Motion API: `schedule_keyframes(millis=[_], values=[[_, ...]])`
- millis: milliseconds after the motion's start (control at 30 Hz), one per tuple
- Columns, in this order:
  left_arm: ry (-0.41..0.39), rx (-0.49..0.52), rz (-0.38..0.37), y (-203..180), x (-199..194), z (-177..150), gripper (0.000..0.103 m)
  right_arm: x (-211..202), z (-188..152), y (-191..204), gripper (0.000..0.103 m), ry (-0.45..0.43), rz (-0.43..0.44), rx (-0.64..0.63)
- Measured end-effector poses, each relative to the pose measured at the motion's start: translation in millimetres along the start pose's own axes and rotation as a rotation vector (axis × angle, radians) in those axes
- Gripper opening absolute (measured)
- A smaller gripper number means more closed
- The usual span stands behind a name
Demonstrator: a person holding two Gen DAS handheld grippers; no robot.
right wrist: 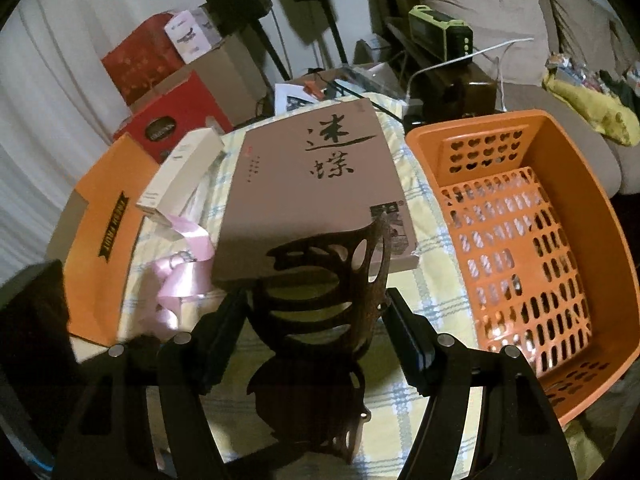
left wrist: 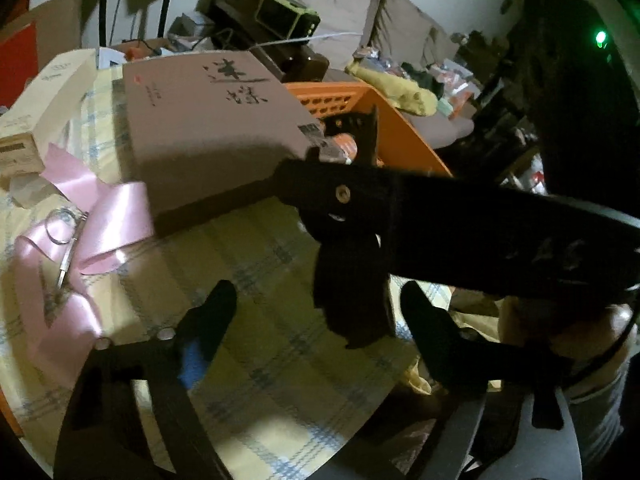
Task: Organize objects
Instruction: 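Carry the hair claw with the right gripper toward the orange cardboard box, then lower the hair claw with the right gripper into the black tray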
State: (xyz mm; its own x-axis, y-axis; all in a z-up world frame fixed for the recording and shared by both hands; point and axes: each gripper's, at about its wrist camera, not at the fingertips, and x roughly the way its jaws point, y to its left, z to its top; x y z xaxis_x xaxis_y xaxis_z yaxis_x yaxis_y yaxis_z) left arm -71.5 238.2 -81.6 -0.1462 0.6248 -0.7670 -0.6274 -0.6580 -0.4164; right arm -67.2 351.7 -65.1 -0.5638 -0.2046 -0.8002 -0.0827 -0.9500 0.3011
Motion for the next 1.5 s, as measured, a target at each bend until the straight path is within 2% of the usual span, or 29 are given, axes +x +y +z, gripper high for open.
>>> schedule_keyframes(millis=[67, 133, 333, 633, 1000, 1300, 1500], values=[[-0.006, -0.008, -0.004, 0.6, 1.7, 0.5, 0.065, -0.2, 0.7, 2.0, 0.070, 0.004, 0.010, 0.003], [0.009, -0.026, -0.027, 2.6, 3.8, 1.7, 0.046, 0.4, 1.0, 4.4, 0.070, 0.009, 0.009, 0.000], [0.023, -0.055, -0.058, 5.0, -0.1, 2.0, 0.027, 3.0, 3.2, 11.6, 0.070, 0.029, 0.014, -0.001], [-0.012, -0.067, -0.064, 6.4, -28.0, -3.2, 0.027, -7.9, 15.3, 34.7, 0.070, 0.026, 0.033, -0.027], [-0.151, -0.115, -0.082, 23.6, -112.7, 0.2, 0.026, -33.4, 42.1, 105.8, 0.070, 0.013, 0.095, -0.117], [-0.238, -0.160, -0.033, 53.4, -177.5, 1.3, 0.026, -32.4, 60.3, 180.2, 0.070, 0.023, 0.172, -0.201], [-0.272, -0.215, 0.031, 93.1, -219.1, -3.4, 0.026, -17.1, 70.6, 230.7, 0.070, 0.047, 0.233, -0.236]])
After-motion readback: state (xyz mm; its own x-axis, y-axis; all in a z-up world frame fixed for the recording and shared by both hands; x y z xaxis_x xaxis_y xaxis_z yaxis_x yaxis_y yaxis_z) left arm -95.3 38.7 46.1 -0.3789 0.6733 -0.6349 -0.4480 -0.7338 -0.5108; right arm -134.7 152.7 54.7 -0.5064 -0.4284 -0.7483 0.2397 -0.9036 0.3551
